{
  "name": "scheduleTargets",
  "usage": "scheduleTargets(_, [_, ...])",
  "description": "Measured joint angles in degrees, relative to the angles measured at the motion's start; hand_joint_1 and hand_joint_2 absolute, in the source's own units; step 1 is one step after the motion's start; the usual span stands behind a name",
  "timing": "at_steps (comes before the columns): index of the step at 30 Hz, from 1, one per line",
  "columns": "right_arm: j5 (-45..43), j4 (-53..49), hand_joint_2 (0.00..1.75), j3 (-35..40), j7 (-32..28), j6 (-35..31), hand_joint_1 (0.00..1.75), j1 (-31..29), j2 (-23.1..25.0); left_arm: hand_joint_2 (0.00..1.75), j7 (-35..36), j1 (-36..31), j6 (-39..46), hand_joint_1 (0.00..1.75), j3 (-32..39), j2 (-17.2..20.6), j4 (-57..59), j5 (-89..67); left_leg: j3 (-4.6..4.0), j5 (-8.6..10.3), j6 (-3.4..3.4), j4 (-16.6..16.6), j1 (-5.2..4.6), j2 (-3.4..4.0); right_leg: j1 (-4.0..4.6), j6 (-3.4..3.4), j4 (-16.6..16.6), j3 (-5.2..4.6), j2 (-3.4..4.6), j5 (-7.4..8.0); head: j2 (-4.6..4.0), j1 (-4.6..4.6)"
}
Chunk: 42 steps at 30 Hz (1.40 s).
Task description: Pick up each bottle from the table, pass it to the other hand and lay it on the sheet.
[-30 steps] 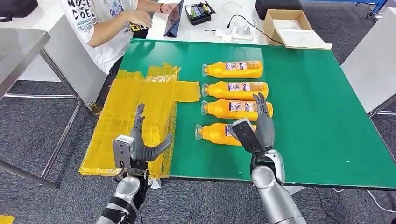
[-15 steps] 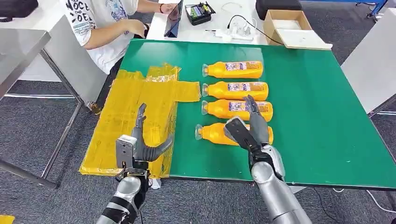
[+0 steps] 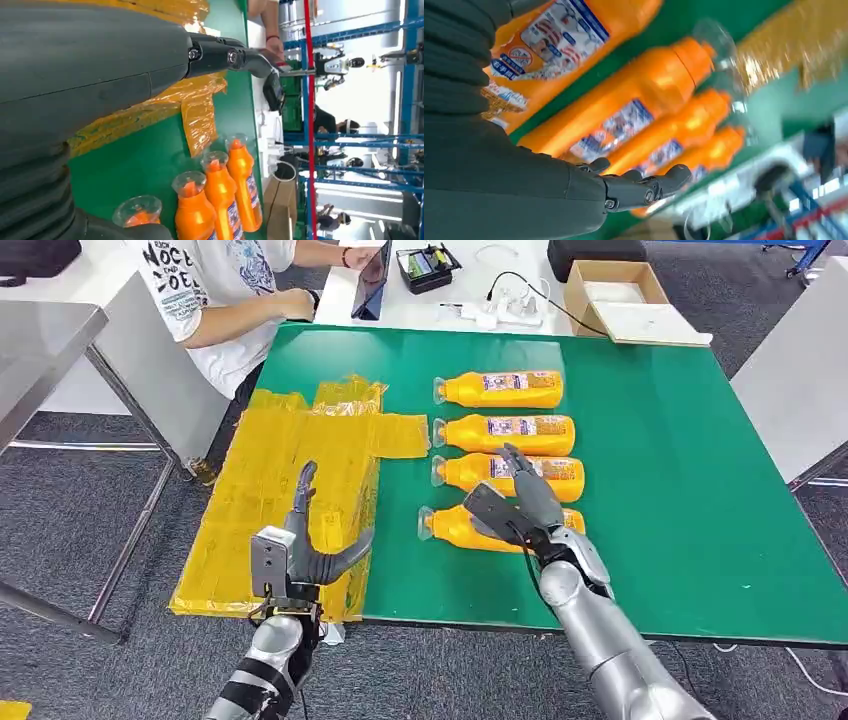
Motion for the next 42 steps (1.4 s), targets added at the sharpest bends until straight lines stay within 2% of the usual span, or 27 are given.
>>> scheduleTargets(3, [-0.3,2.2,1.75,1.0,-0.3,2.0,0.00,-1.7,-0.5,1.75,-0.2,-0.3,-0.1,0.00,0.0,0.1,0.5,0.2,0.00,0.00,0.00,0.0,0.00,0.00,0.00,0.00,0.0,0.00,0.00,0.00,0.00,-0.02])
scheduleTargets(6, [-1.6,12.5,1.75,6.2,-0.4,7.0,0.00,-9.2,-2.6,1.75,-0.9,-1.3,-0.2,0.00,0.3,0.5,2.8,0.8,0.00,0.00,0.00,0.0,0.00,0.00,0.00,0.02,0.0,0.00,0.00,0.01,0.00,-0.02])
scheduleTargets(9, [-3.1,13.4,1.75,6.9,-1.3,8.1,0.00,-10.0,-2.9,1.75,-1.1,-1.5,-0.2,0.00,0.3,0.6,3.3,0.9,0.00,0.00,0.00,0.0,0.00,0.00,0.00,0.02,0.0,0.00,0.00,0.01,0.00,-0.02])
scheduleTargets(12, [-5.4,13.5,1.75,7.5,-3.1,9.3,0.00,-10.4,-3.2,1.75,-1.4,-1.6,-0.1,0.00,0.4,0.7,3.7,0.9,0.00,0.00,0.00,0.0,0.00,0.00,0.00,0.02,0.0,0.00,0.00,0.01,0.00,0.00])
scheduleTargets(15, [-7.3,13.3,1.75,8.3,-4.3,10.5,0.00,-10.4,-3.7,1.75,-2.3,-1.7,4.0,0.00,0.5,0.7,3.7,-2.3,0.00,0.00,0.00,0.0,0.00,-0.01,0.00,0.02,0.0,0.00,0.00,0.01,0.00,-0.02])
scheduleTargets(21, [-10.0,9.7,1.75,10.9,-4.5,13.2,0.00,-10.2,-5.8,1.75,-2.2,-1.8,2.8,0.00,0.7,0.7,4.1,-1.6,0.00,0.00,0.00,0.0,0.00,0.00,-0.01,0.02,0.0,-0.01,0.00,0.01,0.00,-0.02])
scheduleTargets(26, [-10.1,6.2,1.75,14.1,-2.3,12.2,0.00,-8.4,-7.5,1.75,-2.1,-1.9,1.3,0.00,0.9,0.7,4.5,-0.3,0.00,0.00,0.00,0.0,0.00,0.00,0.00,0.02,0.0,-0.01,0.00,0.01,0.00,-0.02])
scheduleTargets(42, [-10.1,3.7,1.75,16.6,-2.1,11.7,0.00,-7.1,-8.8,1.75,-2.1,-2.5,1.0,0.00,1.1,0.7,5.0,-0.3,0.00,0.00,0.00,0.0,0.00,0.00,0.00,0.02,0.0,0.00,0.00,0.02,0.00,-0.02])
